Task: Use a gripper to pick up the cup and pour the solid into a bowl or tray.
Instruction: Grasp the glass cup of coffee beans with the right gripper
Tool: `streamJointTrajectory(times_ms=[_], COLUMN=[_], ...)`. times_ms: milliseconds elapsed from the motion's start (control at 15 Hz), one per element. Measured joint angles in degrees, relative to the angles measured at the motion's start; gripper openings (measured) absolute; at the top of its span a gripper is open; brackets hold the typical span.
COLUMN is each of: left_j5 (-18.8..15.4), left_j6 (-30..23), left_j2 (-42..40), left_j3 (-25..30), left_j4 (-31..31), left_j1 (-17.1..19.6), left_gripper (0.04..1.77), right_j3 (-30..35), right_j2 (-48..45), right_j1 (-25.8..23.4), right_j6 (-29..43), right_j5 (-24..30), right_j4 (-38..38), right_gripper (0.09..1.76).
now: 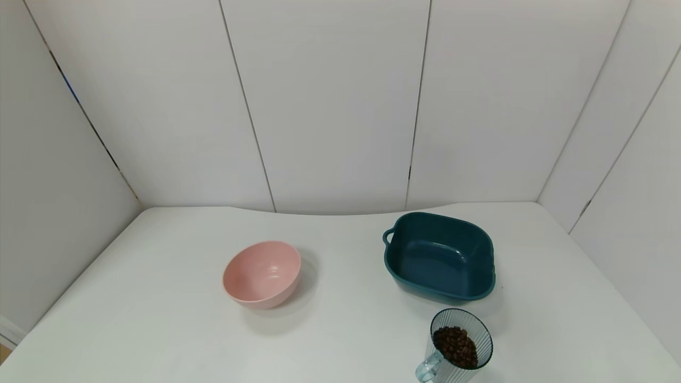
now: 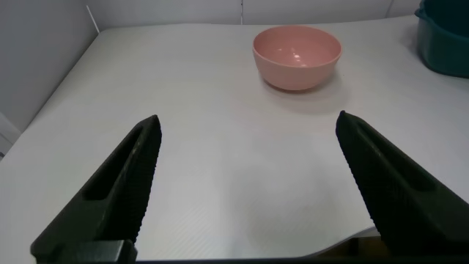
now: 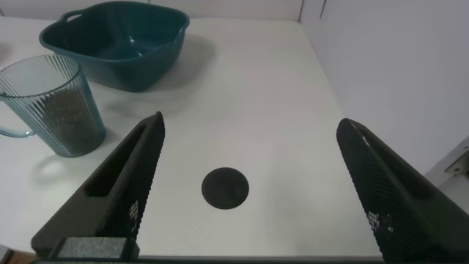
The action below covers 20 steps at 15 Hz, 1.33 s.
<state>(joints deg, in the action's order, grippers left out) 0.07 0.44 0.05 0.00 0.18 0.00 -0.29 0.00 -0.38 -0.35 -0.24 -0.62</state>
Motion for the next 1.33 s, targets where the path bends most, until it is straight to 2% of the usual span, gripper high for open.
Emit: streamJointTrajectory(times_ms=[333, 800, 1067, 1333], left_j5=[0.0, 0.0, 0.0, 0.0], left_j6=[0.0, 0.0, 0.0, 0.0], left_j2=[0.0, 0.0, 0.0, 0.0], left_j3=[0.0, 0.0, 0.0, 0.0], left_j4=[0.0, 0.0, 0.0, 0.0], left_j1=[0.0, 0.0, 0.0, 0.0], left_gripper=[1.72, 1.72, 1.72, 1.72], right_j3=[-7.5, -21.2, -24.1, -22.9], right_j2=[4.3, 27.5, 42.0, 53.6], right_j1=[0.4, 4.3, 10.8, 19.2], right_j6=[-1.0, -1.2, -1.2, -1.5], right_j5=[0.5, 6.2, 8.1, 8.2], right_j4=[-1.1, -0.7, -0.6, 1.6], right_gripper=[1.71, 1.71, 1.71, 1.71])
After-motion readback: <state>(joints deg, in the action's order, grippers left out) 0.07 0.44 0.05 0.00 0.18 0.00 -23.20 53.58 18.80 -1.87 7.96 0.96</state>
